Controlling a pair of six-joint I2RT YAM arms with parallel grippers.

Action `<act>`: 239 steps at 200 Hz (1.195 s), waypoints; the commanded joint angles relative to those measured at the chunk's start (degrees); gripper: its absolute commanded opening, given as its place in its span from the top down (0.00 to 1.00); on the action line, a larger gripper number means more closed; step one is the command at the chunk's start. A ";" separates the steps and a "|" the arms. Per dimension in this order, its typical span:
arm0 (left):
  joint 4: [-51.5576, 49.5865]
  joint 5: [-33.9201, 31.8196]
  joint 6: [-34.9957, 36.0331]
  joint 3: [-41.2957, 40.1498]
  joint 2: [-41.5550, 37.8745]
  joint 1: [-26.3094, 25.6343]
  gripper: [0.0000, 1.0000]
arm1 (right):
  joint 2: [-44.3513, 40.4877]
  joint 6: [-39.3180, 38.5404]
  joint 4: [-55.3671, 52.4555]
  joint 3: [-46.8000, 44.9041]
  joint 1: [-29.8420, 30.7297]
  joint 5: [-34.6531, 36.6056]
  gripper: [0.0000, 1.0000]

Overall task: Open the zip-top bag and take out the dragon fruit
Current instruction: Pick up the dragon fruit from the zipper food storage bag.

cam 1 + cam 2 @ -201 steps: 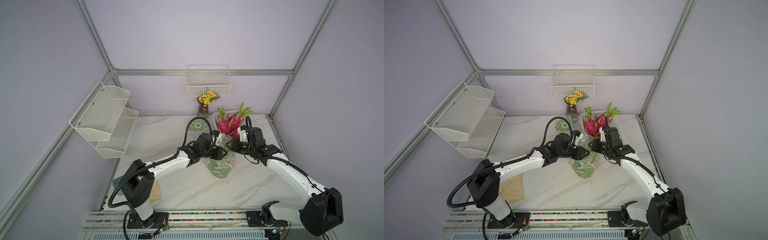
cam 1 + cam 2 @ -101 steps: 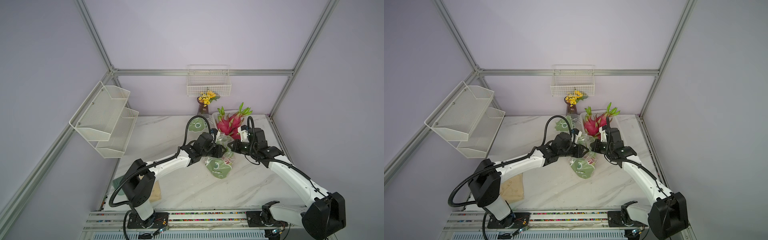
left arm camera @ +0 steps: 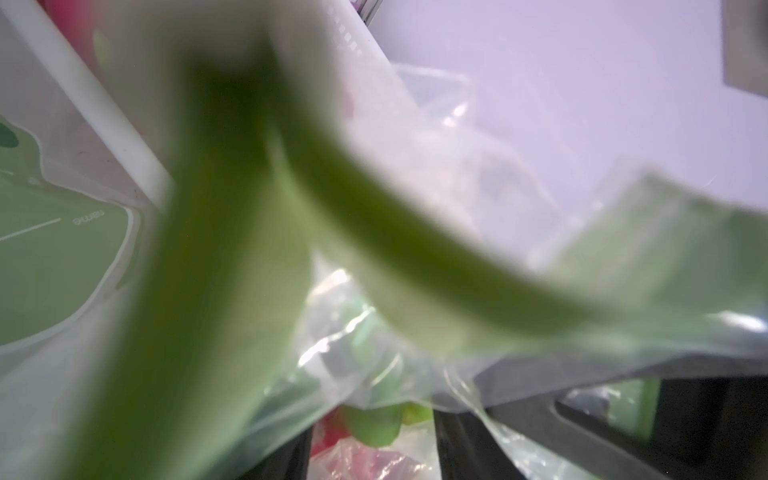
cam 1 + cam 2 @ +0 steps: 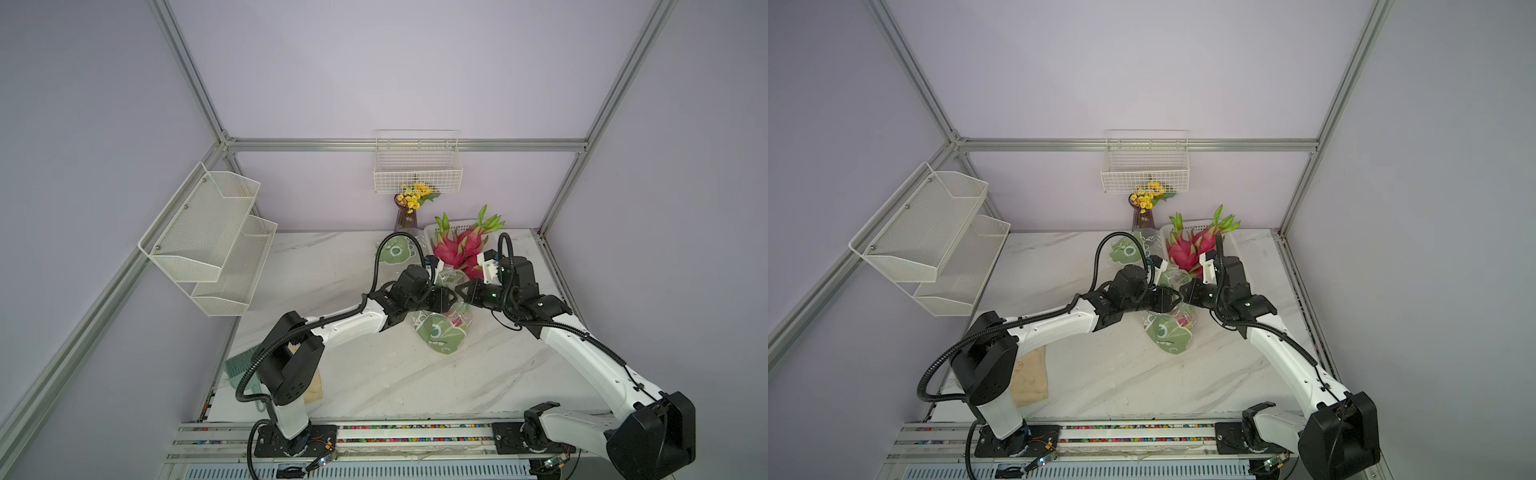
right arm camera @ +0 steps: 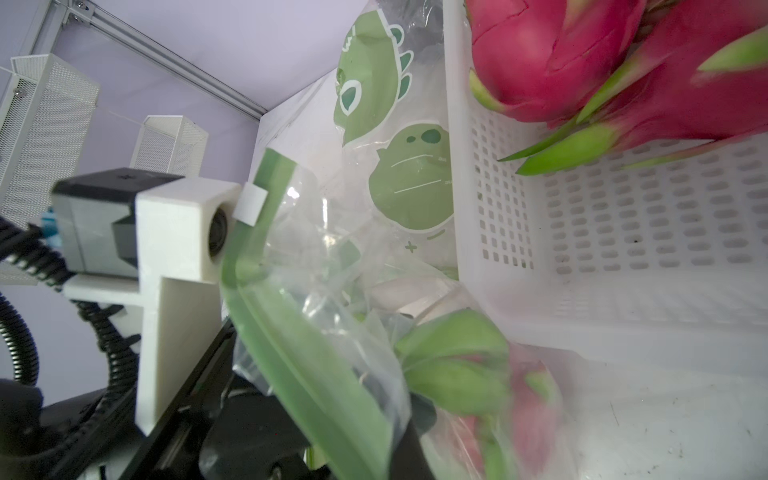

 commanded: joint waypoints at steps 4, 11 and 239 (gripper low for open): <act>6.21 -0.24 2.14 0.25 0.82 0.21 0.58 | -2.29 0.84 2.69 -0.95 -0.08 -2.40 1.00; 6.23 -0.05 2.24 0.37 1.03 0.28 0.61 | -2.50 0.89 2.69 -0.95 -0.01 -2.49 1.00; -12.50 -2.28 3.25 4.17 -23.02 -0.56 1.00 | -7.44 2.80 1.67 -1.36 -0.21 3.92 0.86</act>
